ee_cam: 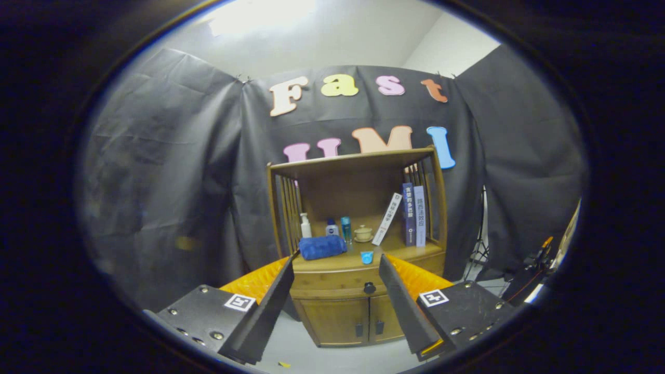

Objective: Pull open the drawer, take out the items inside it, and place them on the countertop above the cabinet.

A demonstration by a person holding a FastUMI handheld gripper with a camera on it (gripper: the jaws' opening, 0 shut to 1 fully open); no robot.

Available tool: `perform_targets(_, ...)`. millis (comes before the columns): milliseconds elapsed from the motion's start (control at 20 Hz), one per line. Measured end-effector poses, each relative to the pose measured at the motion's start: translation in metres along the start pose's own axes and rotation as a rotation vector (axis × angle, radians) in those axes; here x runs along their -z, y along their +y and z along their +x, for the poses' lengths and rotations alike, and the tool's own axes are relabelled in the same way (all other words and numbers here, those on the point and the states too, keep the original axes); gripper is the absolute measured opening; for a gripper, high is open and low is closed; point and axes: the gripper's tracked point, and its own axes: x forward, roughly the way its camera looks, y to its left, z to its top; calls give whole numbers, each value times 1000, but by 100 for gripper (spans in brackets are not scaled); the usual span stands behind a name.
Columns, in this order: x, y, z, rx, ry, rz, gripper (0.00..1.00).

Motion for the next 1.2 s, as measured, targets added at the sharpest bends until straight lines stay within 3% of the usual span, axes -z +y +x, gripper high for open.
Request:
perform_targets(400, 1, -1, -1, -45, -8, 9, 99)
perform_targets(700, -15, -43, -5, -59, -6, -59, 99)
perform_targets(1200, -21, -110, -21, -106, 58, 5, 99)
